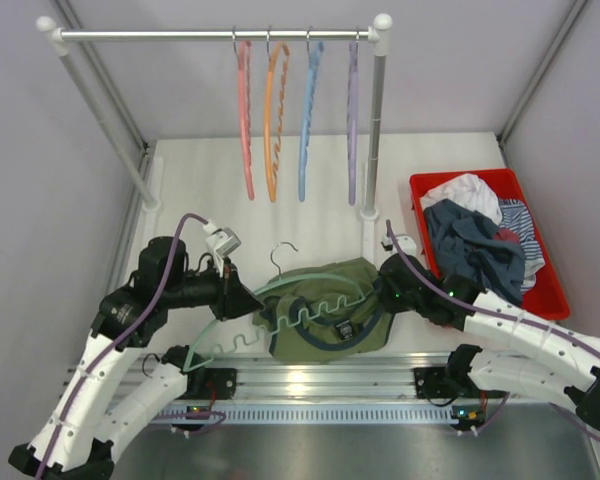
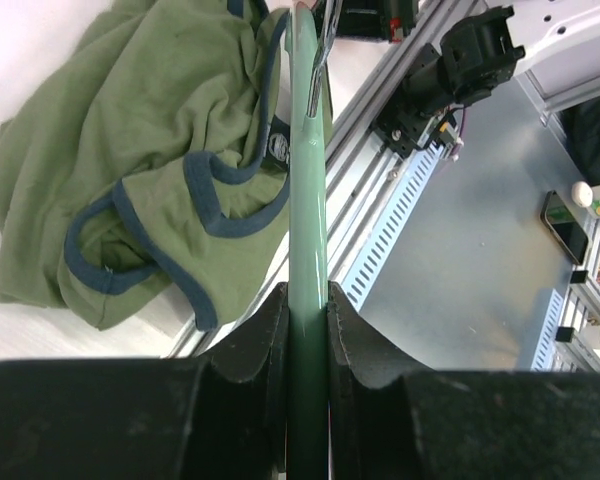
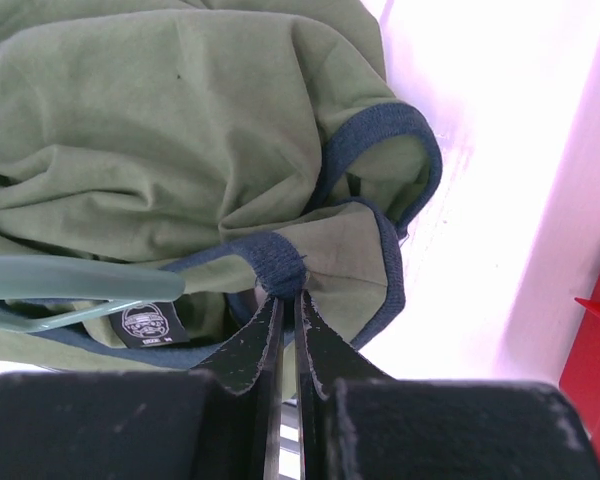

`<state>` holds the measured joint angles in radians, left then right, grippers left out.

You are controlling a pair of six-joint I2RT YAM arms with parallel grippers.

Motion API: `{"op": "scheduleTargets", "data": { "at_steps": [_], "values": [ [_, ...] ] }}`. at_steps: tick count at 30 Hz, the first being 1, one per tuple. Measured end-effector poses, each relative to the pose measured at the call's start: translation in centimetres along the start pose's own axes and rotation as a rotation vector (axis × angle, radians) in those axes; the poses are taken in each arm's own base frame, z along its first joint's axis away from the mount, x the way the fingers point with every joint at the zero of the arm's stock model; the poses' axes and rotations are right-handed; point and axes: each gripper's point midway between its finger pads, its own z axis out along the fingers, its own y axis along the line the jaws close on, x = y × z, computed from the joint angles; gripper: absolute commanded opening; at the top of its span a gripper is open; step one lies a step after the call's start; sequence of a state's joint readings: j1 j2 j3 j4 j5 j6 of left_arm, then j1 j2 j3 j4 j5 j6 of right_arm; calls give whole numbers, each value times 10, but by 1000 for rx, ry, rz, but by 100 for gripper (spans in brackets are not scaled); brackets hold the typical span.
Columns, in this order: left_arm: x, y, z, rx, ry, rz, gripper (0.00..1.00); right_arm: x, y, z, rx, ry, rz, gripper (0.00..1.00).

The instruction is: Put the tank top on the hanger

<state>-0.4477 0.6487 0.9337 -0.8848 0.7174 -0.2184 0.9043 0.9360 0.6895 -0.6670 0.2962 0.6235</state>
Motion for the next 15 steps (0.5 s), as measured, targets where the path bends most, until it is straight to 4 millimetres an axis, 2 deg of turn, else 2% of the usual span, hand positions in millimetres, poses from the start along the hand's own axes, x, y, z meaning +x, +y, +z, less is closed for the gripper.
{"op": "scheduleTargets", "data": {
  "at_steps": [7, 15],
  "values": [
    [-10, 0, 10, 31, -14, 31, 0, 3, -3, 0, 11, 13, -3, 1],
    [5, -2, 31, 70, 69, 45, 0, 5, -5, -1, 19, 23, -9, 0]
  ]
}}
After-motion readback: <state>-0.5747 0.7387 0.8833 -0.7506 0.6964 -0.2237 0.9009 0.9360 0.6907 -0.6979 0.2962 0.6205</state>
